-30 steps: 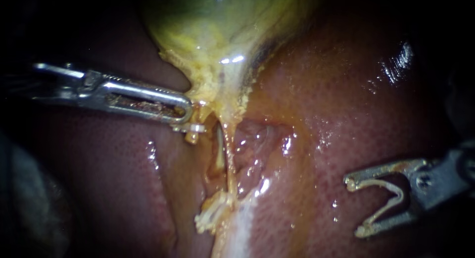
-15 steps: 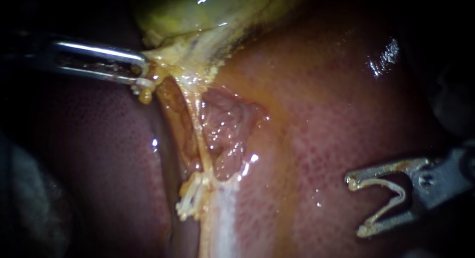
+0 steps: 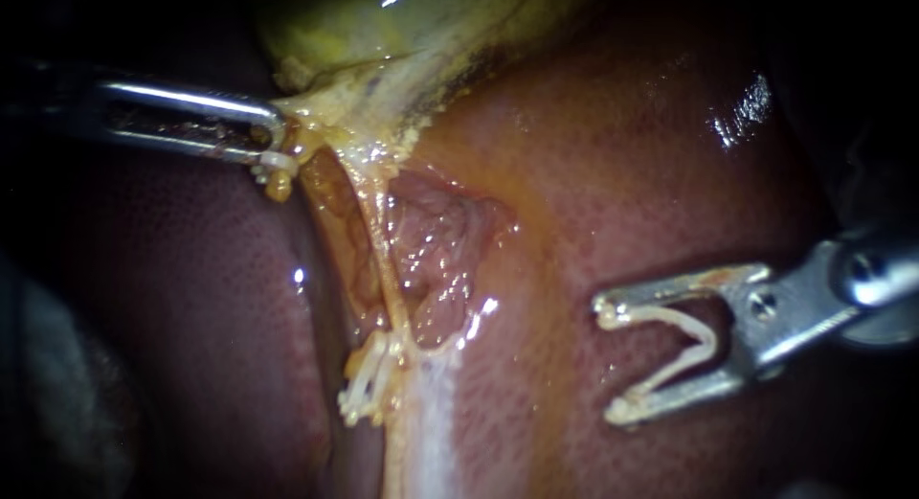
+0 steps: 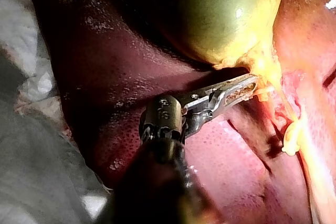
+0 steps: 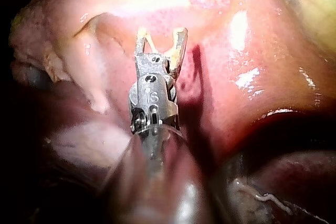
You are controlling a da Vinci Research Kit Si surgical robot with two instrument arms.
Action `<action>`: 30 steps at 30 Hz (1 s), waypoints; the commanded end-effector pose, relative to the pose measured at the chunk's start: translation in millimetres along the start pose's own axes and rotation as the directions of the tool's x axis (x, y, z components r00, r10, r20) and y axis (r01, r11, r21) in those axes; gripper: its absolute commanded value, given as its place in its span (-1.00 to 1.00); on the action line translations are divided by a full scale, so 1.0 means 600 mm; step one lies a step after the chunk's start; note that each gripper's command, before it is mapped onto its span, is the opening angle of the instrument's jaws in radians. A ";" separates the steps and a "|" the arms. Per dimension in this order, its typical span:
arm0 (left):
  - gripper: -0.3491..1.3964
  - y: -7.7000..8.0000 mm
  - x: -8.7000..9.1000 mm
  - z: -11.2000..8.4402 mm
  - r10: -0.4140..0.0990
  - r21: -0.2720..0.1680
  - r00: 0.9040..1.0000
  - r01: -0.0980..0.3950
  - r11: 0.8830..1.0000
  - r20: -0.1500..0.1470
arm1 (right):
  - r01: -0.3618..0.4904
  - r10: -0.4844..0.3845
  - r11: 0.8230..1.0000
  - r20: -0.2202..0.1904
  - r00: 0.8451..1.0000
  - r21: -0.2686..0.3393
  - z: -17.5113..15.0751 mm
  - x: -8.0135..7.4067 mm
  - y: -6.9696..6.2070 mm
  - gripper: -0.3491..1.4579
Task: Clipping first clip right tube
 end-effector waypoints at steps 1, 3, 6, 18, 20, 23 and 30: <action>-1.00 0.0000 0.0000 0.0000 0.000 0.000 1.000 0.000 1.000 0.000 | -0.019 0.019 1.000 -0.003 1.000 -0.002 0.0012 0.0006 0.0005 -0.09; -1.00 0.0000 -0.0001 0.0000 0.000 0.003 1.000 0.000 1.000 -0.002 | -0.047 0.047 0.999 -0.011 0.999 -0.007 0.0028 0.0016 0.0014 -0.09; -1.00 0.0000 -0.0002 0.0002 0.001 0.004 1.000 -0.001 1.000 -0.002 | -0.101 0.100 0.995 -0.034 0.994 -0.010 0.0052 0.0029 0.0028 -0.09; -1.00 0.0004 -0.0003 0.0005 0.000 0.001 1.000 0.000 1.000 -0.001 | -0.295 0.293 0.955 -0.092 0.952 -0.014 0.0143 0.0041 0.0076 -0.08; -1.00 0.0004 -0.0004 0.0005 0.000 0.001 1.000 0.000 1.000 -0.001 | -0.310 0.307 0.950 -0.094 0.947 -0.017 0.0159 0.0036 0.0082 -0.08; -1.00 0.0004 -0.0004 0.0007 0.000 0.000 1.000 0.000 1.000 0.001 | -0.329 0.326 0.944 -0.093 0.941 -0.021 0.0179 0.0027 0.0088 -0.07; -1.00 0.0004 -0.0004 0.0008 0.000 0.000 1.000 0.000 1.000 0.000 | -0.380 0.377 0.925 -0.145 0.915 0.006 0.0219 0.0021 0.0097 -0.06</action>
